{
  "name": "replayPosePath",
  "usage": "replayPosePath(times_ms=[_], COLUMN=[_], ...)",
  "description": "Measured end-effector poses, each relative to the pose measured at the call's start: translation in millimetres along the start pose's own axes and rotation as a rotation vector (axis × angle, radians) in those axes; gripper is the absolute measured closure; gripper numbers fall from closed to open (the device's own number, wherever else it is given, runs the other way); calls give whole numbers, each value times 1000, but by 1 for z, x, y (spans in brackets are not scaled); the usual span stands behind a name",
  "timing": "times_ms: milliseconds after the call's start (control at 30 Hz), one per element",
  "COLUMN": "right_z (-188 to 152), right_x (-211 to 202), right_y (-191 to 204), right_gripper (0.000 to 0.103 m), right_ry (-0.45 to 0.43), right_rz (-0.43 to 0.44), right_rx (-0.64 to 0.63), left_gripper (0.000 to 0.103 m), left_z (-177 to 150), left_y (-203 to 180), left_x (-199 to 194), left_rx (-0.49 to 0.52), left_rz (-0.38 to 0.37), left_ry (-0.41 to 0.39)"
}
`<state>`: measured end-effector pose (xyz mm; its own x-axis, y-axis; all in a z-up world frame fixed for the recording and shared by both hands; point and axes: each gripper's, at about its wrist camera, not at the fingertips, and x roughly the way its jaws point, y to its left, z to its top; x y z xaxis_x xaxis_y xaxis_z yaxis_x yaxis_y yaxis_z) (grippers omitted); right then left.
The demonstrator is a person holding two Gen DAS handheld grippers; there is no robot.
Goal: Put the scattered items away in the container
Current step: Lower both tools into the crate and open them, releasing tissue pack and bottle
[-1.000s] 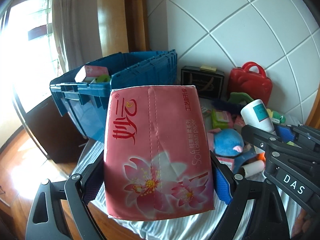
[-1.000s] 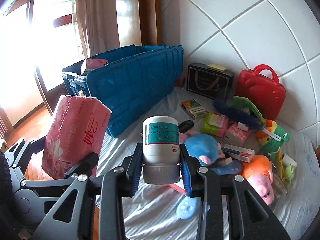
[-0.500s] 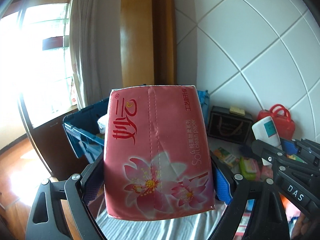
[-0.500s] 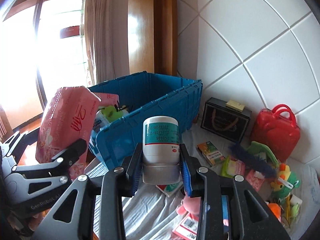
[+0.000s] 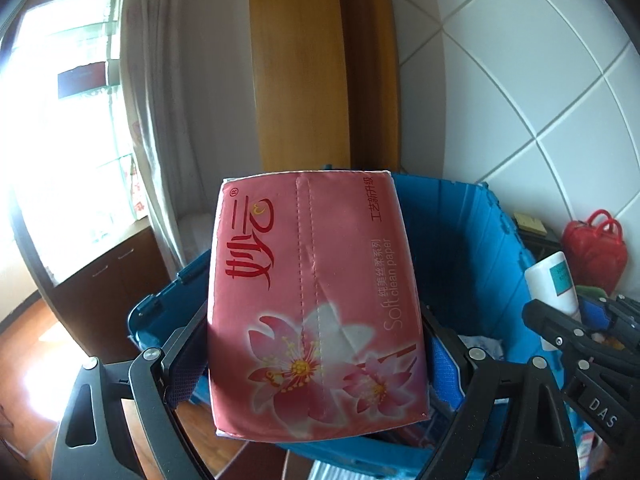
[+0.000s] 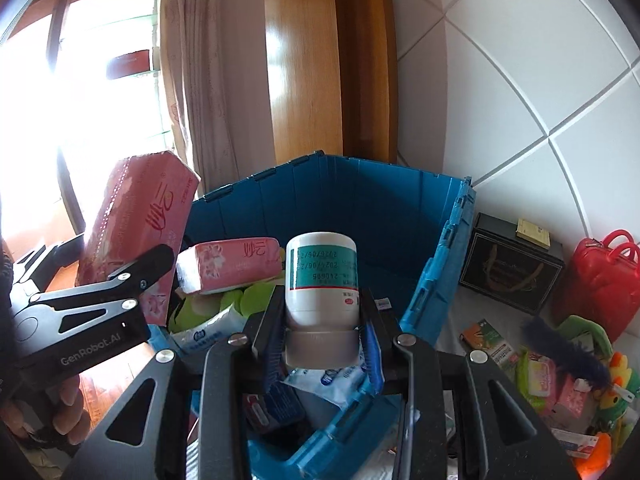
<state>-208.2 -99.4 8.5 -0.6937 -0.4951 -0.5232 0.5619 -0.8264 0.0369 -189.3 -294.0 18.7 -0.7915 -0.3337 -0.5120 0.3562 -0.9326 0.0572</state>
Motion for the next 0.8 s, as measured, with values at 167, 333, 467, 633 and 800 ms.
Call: replayPosePath(times_ms=[167, 333, 467, 633, 800], right_z=[12, 17, 17, 18, 19], right_x=[40, 65, 73, 73, 67], right_y=[18, 24, 25, 25, 27], right_gripper=[69, 69, 69, 49, 23], right_ry=[68, 110, 128, 134, 118], right_rz=[-90, -165, -203, -248, -281], right_rx=[46, 79, 98, 107, 110], left_gripper=[11, 11, 8, 4, 4], left_z=[4, 6, 3, 1, -4], left_y=[18, 19, 19, 25, 28], left_x=[44, 53, 55, 60, 56], left_rx=[22, 52, 77, 83, 89], left_rz=[-74, -147, -175, -163, -178], left_ry=[91, 94, 98, 127, 128])
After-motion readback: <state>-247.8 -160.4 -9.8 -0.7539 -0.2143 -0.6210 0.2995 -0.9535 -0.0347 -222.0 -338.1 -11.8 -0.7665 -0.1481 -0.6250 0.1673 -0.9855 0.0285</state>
